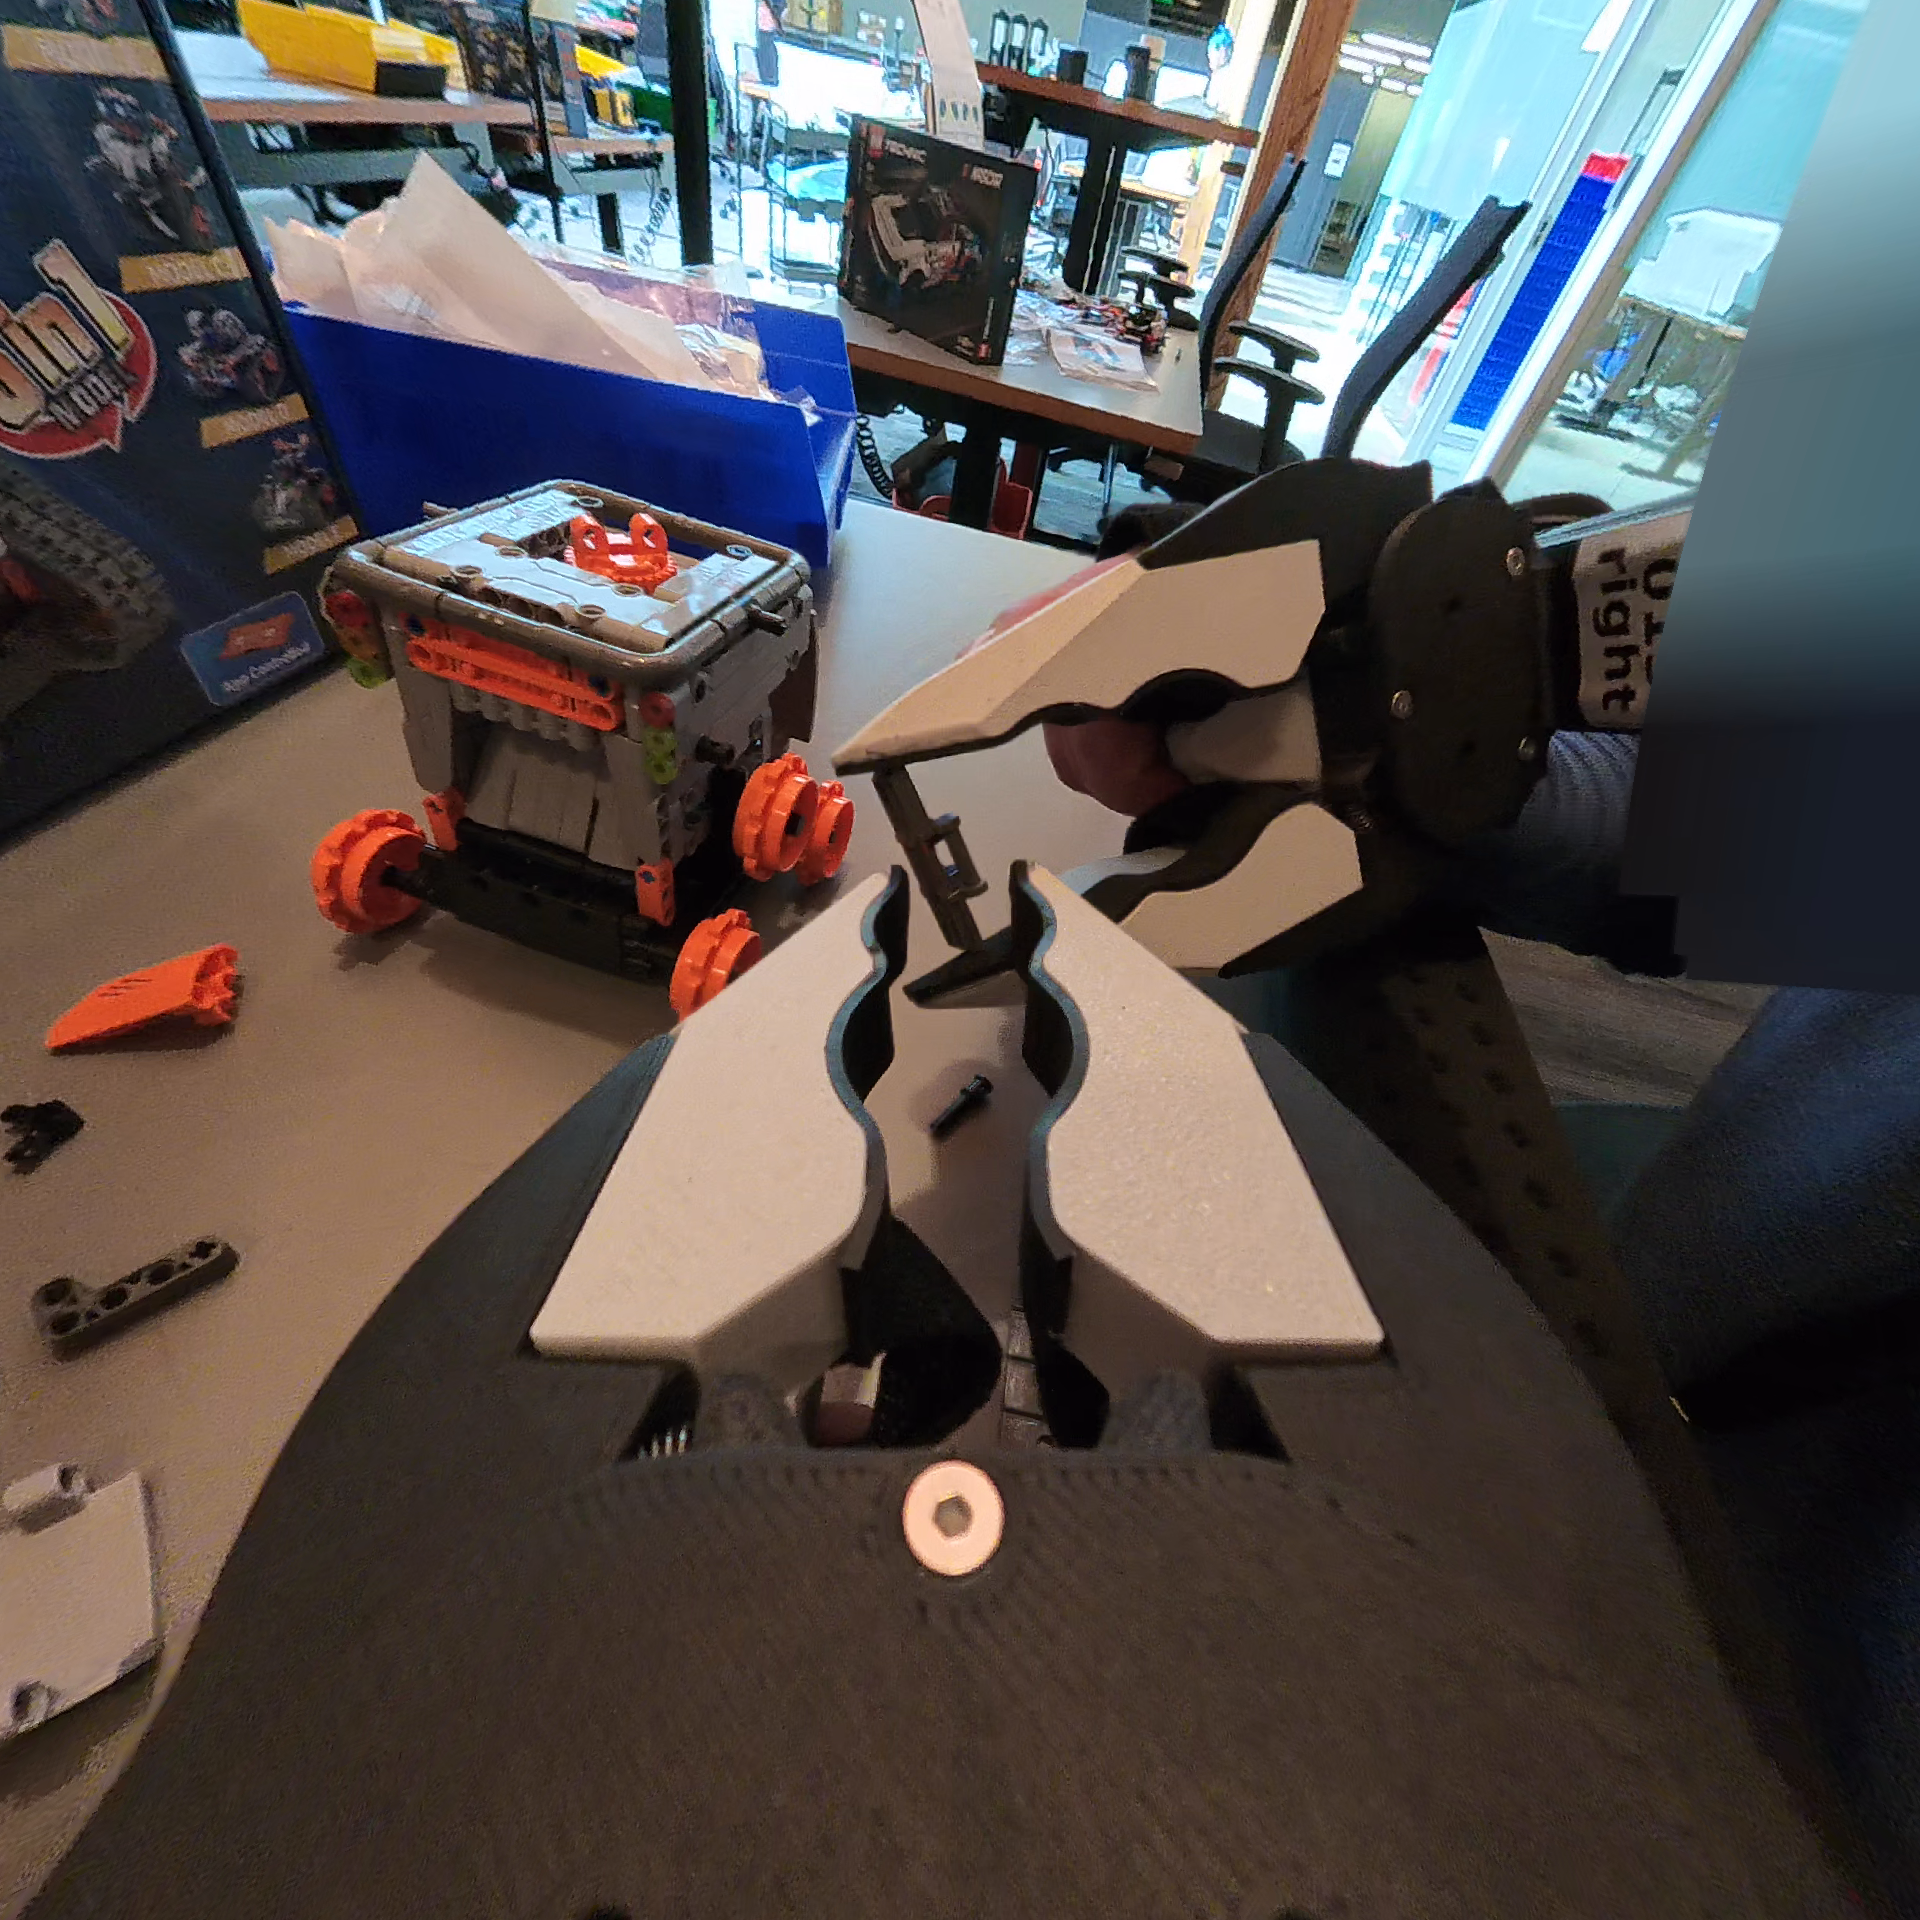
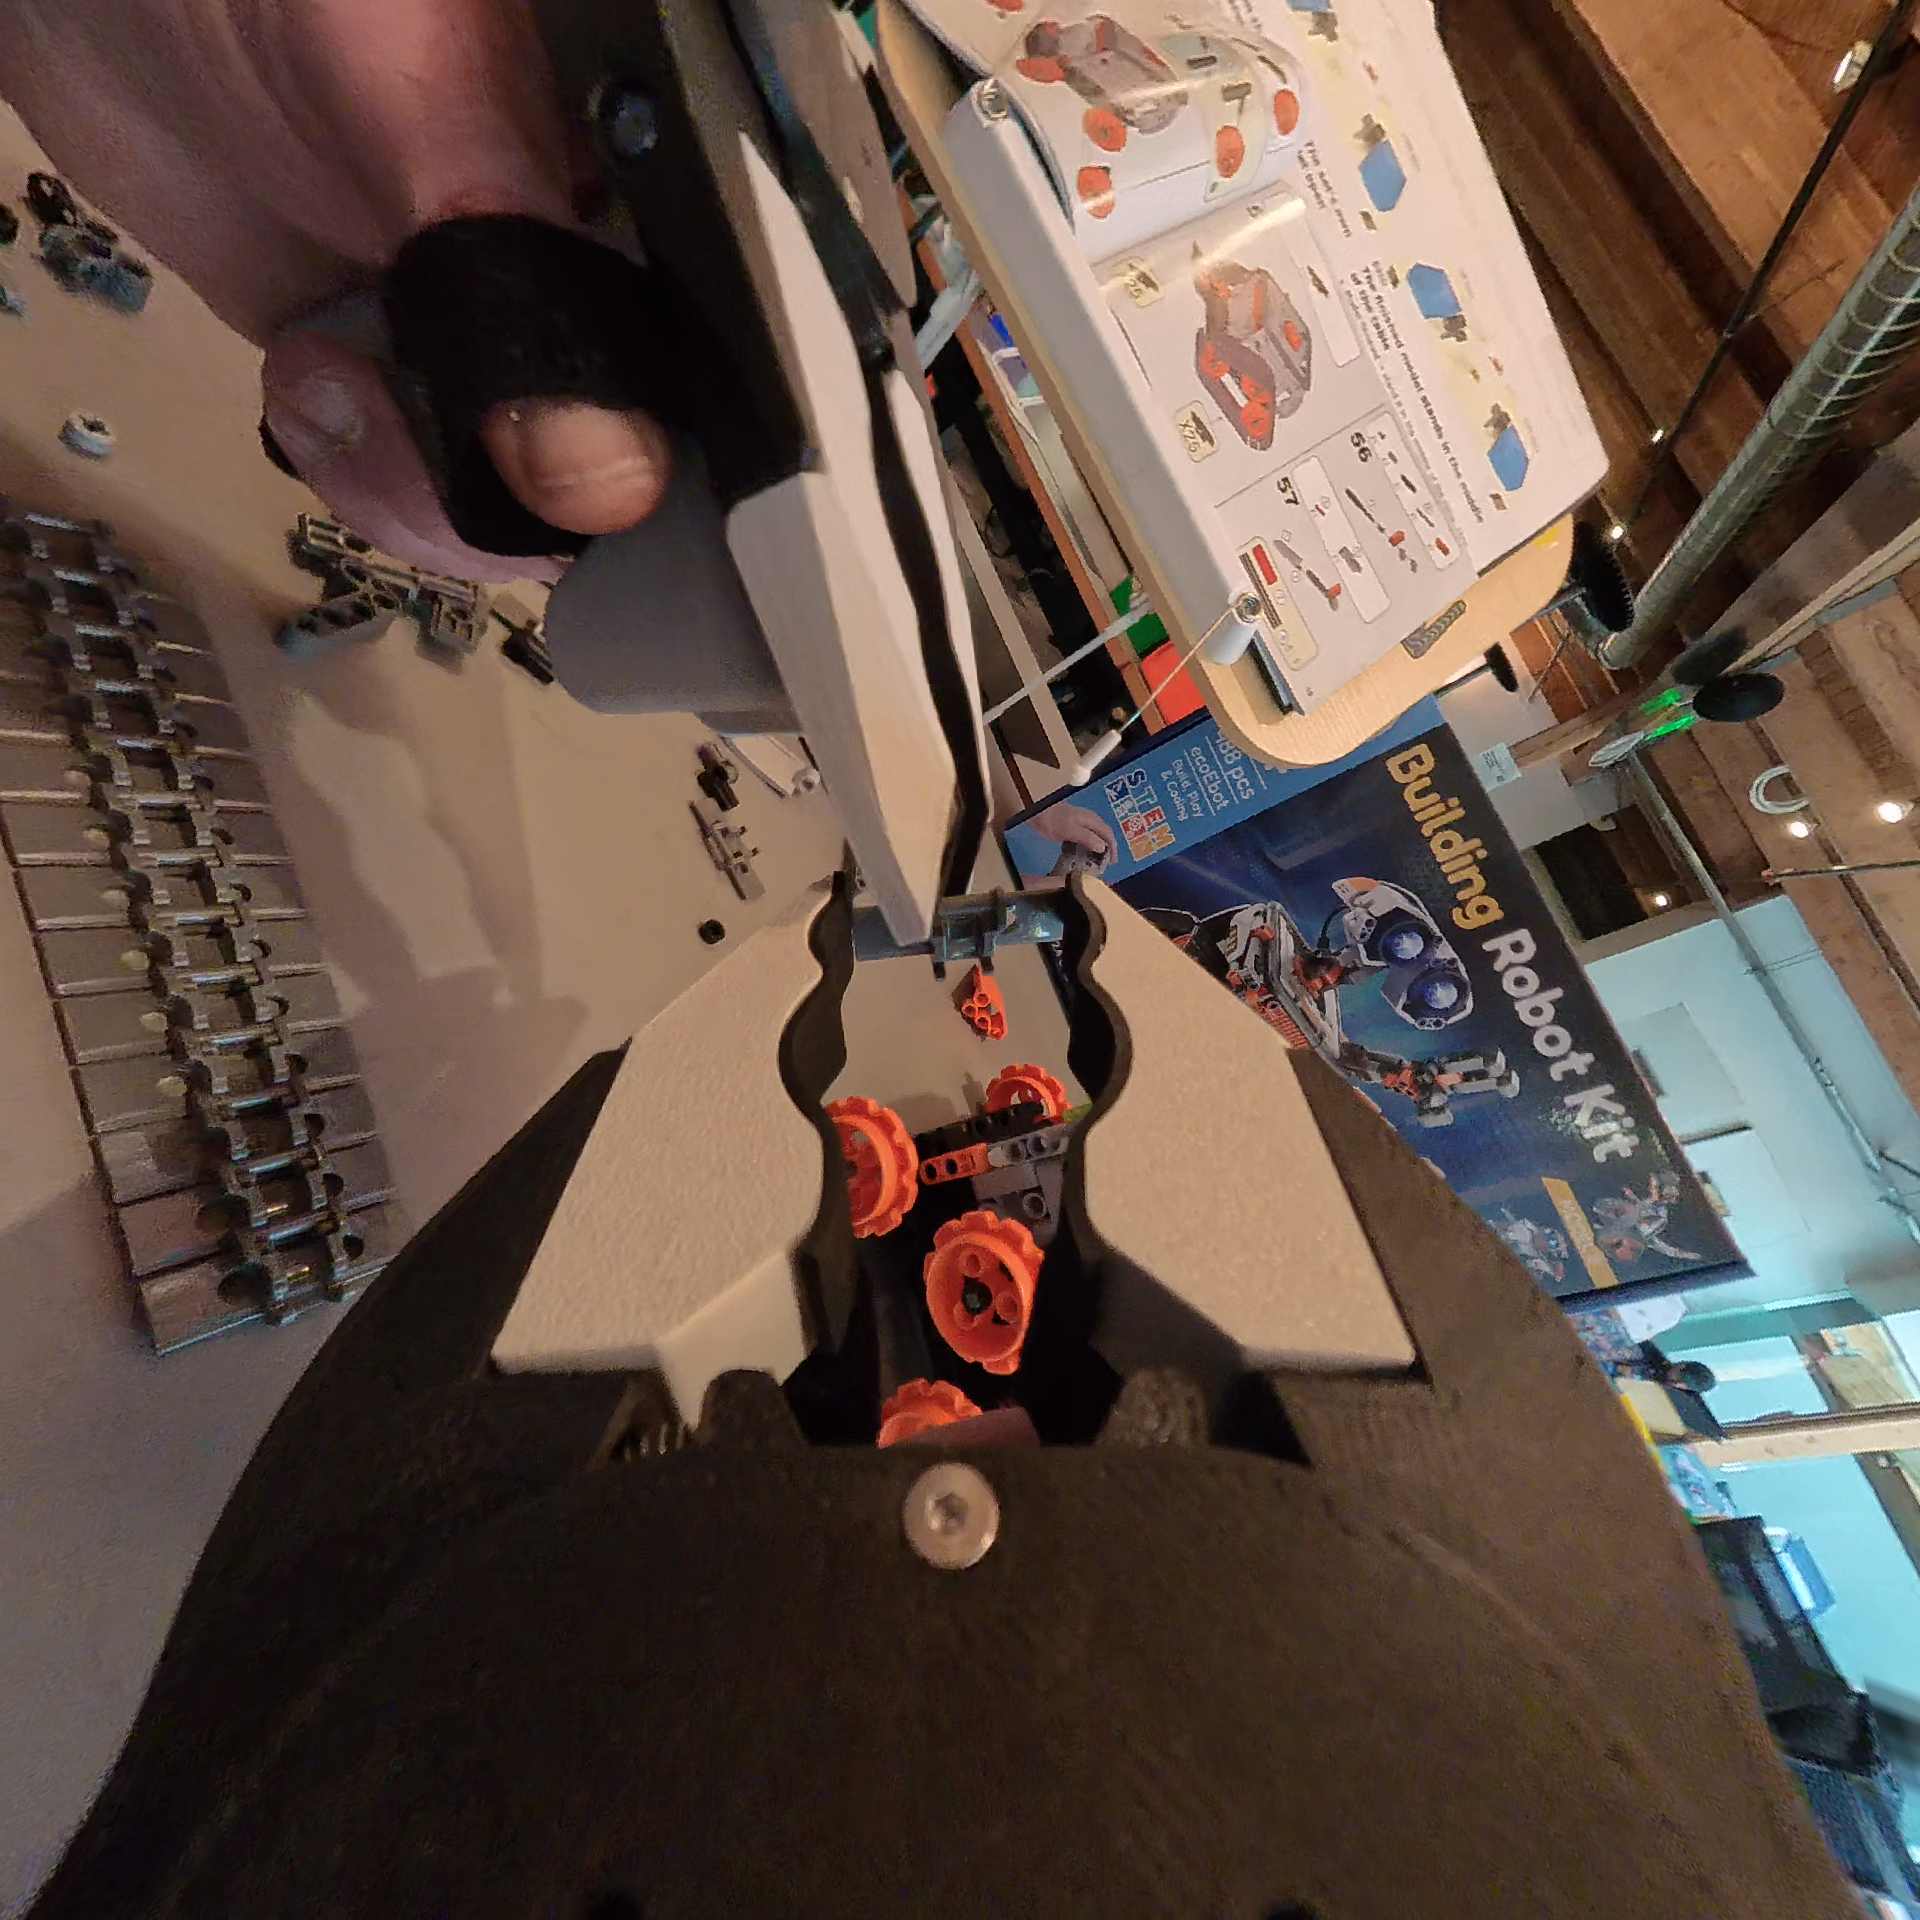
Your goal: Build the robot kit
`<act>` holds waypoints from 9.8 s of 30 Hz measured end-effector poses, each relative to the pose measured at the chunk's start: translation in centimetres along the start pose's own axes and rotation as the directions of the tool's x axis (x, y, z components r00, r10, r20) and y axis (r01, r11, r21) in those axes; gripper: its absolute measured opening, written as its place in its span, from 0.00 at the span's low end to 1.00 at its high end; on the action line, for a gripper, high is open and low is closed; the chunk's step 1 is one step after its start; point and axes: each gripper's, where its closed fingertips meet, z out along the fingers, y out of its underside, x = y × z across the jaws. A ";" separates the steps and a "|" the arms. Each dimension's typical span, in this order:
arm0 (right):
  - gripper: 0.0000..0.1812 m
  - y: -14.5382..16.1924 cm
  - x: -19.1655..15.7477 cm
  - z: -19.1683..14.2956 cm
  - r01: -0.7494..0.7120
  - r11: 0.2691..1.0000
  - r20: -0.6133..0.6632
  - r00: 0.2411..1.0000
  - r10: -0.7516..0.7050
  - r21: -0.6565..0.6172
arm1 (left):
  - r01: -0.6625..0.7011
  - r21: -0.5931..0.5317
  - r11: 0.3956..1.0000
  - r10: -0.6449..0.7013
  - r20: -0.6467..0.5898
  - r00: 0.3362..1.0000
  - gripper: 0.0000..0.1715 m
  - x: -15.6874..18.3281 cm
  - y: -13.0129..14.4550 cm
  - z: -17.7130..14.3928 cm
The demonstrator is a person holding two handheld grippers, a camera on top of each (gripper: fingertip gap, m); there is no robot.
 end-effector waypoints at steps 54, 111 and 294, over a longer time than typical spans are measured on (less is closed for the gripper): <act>0.20 5.9 -11.5 -5.9 -0.094 0.914 0.733 0.568 0.375 -0.394 | -0.450 -0.549 0.704 0.347 -0.288 0.893 0.17 4.2 12.0 -0.8; 0.05 5.4 -10.4 -6.1 -0.129 0.935 0.770 0.536 0.346 -0.331 | -0.495 -0.538 0.683 0.373 -0.327 0.869 0.10 4.9 12.8 0.3; 0.00 3.2 -12.7 -2.4 -0.133 0.880 0.836 0.276 0.474 -0.455 | -0.185 -0.483 0.856 0.443 0.498 0.745 0.06 -11.1 6.3 -11.7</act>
